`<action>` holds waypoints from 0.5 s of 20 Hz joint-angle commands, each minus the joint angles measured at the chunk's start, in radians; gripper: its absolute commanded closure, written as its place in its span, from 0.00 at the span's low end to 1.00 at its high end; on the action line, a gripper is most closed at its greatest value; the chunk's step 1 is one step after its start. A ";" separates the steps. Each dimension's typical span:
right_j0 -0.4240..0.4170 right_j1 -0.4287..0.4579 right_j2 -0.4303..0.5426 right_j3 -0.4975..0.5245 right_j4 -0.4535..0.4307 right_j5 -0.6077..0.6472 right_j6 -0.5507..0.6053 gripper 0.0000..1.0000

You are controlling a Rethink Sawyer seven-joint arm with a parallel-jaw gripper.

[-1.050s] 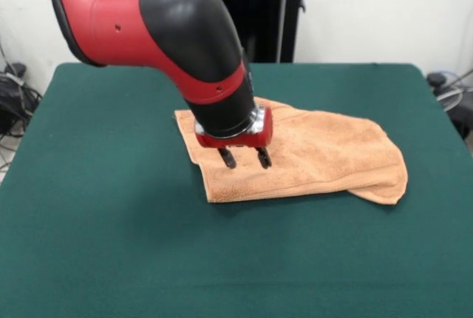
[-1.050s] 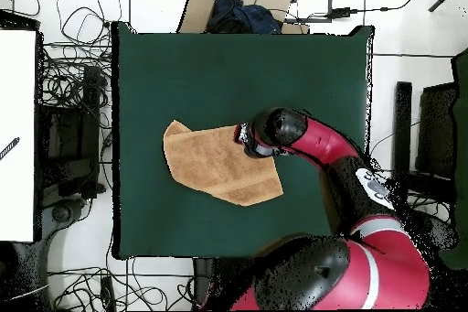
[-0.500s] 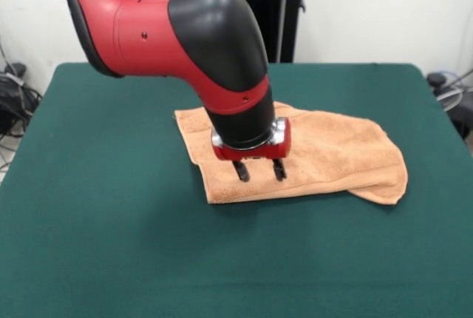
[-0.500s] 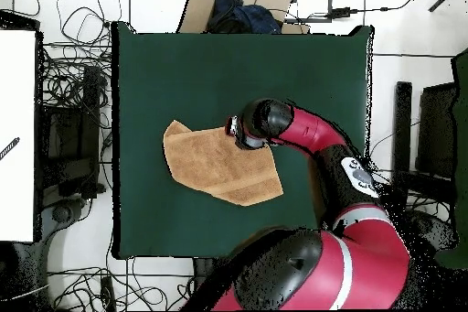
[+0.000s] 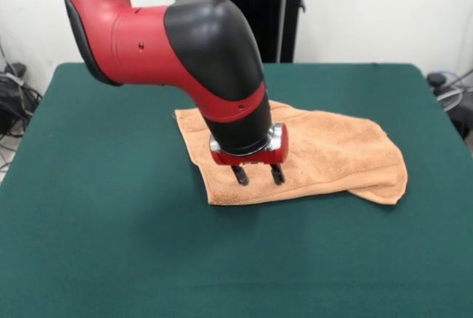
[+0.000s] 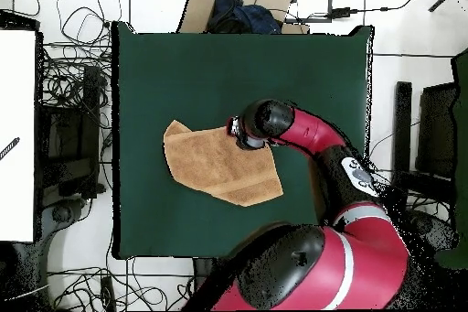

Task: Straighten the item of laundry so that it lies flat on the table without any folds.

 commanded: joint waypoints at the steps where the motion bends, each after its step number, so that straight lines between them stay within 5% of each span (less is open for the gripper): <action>1: -0.008 0.027 0.019 0.016 0.032 0.011 0.117 0.00; 10: -0.010 -0.011 0.022 0.031 0.047 0.047 0.111 0.00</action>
